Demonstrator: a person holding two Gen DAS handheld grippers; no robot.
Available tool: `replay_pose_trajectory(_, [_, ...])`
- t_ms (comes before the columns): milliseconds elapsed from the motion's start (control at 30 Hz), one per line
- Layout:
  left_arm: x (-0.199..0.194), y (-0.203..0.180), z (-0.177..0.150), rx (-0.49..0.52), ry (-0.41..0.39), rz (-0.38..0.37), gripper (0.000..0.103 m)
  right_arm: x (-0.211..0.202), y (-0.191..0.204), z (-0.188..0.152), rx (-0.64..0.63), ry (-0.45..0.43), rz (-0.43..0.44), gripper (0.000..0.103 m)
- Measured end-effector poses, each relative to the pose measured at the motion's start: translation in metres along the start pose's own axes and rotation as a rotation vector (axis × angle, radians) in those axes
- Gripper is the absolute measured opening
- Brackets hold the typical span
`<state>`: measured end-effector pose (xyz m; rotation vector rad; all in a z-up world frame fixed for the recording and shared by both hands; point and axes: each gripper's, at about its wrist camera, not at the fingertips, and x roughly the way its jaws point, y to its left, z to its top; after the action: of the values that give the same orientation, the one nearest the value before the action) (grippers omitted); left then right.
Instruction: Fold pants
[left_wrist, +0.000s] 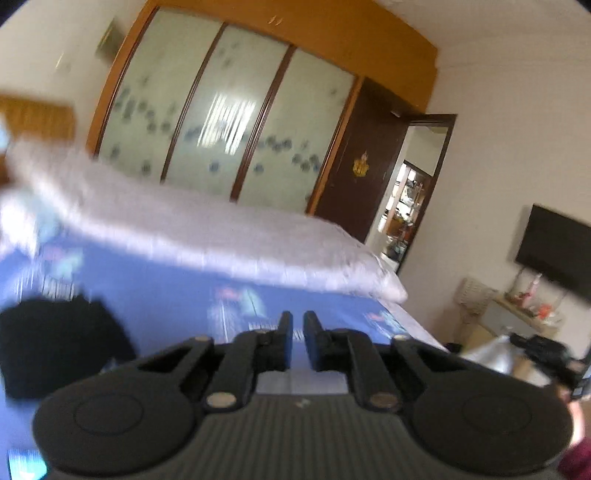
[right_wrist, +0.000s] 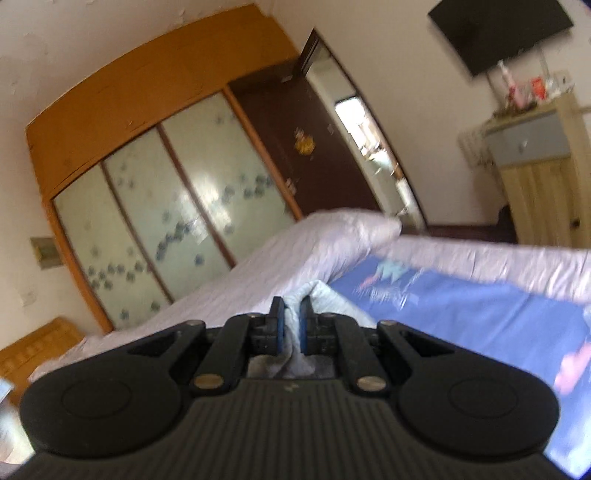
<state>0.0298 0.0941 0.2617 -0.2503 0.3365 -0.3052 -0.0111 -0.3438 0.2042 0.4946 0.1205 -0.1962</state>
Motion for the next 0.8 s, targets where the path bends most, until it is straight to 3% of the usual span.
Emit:
replay_pose_trajectory(33, [0.018,-0.006,0.005,0.016,0.014,0.018,0.037,0.013,-0.005,0.004,-0.013,-0.008,-0.044,0.010])
replay_pose_trajectory(67, [0.041,-0.007,0.006,0.018,0.037,0.054,0.042,0.026,-0.011,0.004,-0.055,-0.014,-0.105,0.011])
replay_pose_trajectory(133, [0.069,-0.006,-0.006,0.020,0.093,0.124,0.038,0.068,-0.018,-0.005,-0.210,0.030,-0.262,0.018])
replay_pose_trajectory(200, [0.082,0.008,-0.034,-0.012,0.173,0.165,0.039,0.083,-0.036,-0.021,-0.260,0.106,-0.402,0.026])
replay_pose_trajectory(233, [0.082,0.014,-0.048,-0.025,0.204,0.160,0.041,0.080,-0.050,-0.030,-0.236,0.134,-0.388,0.027])
replay_pose_trajectory(300, [0.079,0.035,-0.082,-0.044,0.288,0.190,0.046,0.064,-0.074,-0.055,-0.189,0.177,-0.336,0.049])
replay_pose_trajectory(333, [0.076,0.048,-0.098,-0.063,0.335,0.219,0.049,0.056,-0.083,-0.068,-0.190,0.208,-0.328,0.051])
replay_pose_trajectory(500, [0.083,0.119,-0.157,-0.293,0.530,0.264,0.054,0.031,-0.109,-0.129,-0.131,0.451,-0.237,0.051])
replay_pose_trajectory(567, [0.091,0.135,-0.171,-0.348,0.565,0.271,0.064,0.022,-0.102,-0.146,-0.104,0.485,-0.214,0.051])
replay_pose_trajectory(633, [0.104,0.141,-0.177,-0.378,0.594,0.255,0.065,0.024,-0.076,-0.146,-0.121,0.490,-0.142,0.051])
replay_pose_trajectory(700, [0.121,0.137,-0.185,-0.397,0.621,0.217,0.046,0.039,-0.045,-0.140,-0.149,0.507,-0.050,0.052])
replay_pose_trajectory(733, [0.126,0.133,-0.190,-0.393,0.644,0.206,0.031,0.051,-0.028,-0.142,-0.166,0.530,0.005,0.052])
replay_pose_trajectory(800, [0.125,0.125,-0.193,-0.370,0.630,0.230,0.025,0.068,0.011,-0.155,-0.257,0.581,0.106,0.056])
